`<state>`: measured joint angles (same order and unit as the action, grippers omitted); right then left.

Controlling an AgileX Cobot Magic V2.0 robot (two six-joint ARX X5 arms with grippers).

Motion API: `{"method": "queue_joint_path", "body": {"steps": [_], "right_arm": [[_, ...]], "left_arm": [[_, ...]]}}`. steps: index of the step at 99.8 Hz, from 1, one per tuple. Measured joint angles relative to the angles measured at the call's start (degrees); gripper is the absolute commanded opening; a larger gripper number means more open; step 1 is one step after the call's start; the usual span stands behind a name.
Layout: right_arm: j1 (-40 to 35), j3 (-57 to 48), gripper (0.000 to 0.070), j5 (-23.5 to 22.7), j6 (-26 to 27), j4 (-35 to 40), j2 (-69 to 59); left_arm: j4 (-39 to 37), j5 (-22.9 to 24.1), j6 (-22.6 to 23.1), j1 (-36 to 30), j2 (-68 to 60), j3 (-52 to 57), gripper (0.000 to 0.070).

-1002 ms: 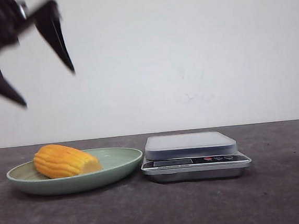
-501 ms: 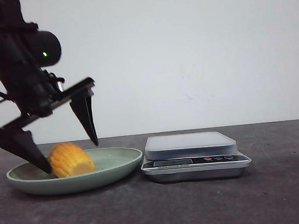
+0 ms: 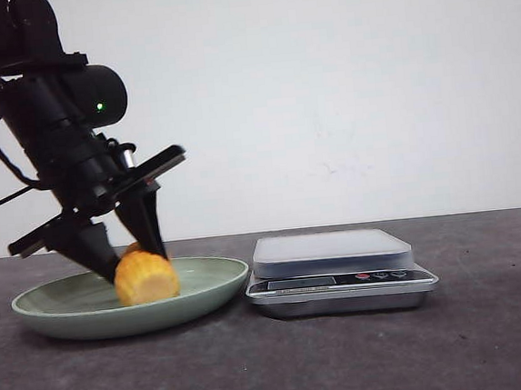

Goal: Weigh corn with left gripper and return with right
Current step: 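Lower the left gripper onto the yellow corn cob and close it, then lift the corn cob with the left gripper and carry it over the scale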

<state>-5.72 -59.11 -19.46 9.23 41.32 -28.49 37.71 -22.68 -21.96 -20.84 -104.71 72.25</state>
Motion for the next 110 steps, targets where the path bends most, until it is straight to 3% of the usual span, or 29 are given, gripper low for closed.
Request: {"method": "queue_joint_path", "body": {"steps": [28,45,81,110], "right_arm": [[0.0,0.0,0.0647,0.0,0.0,0.0,0.0],[0.0,0.0,0.0633,0.0,0.0,0.3,0.0],[0.0,0.0,0.0615,0.0,0.0,0.3,0.0],[0.0,0.0,0.0615,0.0,0.6,2.9,0.0]], "left_arm": [[-0.2,-1.4,1.3,-2.7,0.6,12.5,0.0],[-5.5,-1.3,1.3,-5.1,1.3,20.0,0.0003],[-9.3,0.2,-4.6,-10.6,-5.6,24.3,0.0003],[-9.7,-1.5,-7.6,-12.3,-12.9,24.2,0.0003]]}}
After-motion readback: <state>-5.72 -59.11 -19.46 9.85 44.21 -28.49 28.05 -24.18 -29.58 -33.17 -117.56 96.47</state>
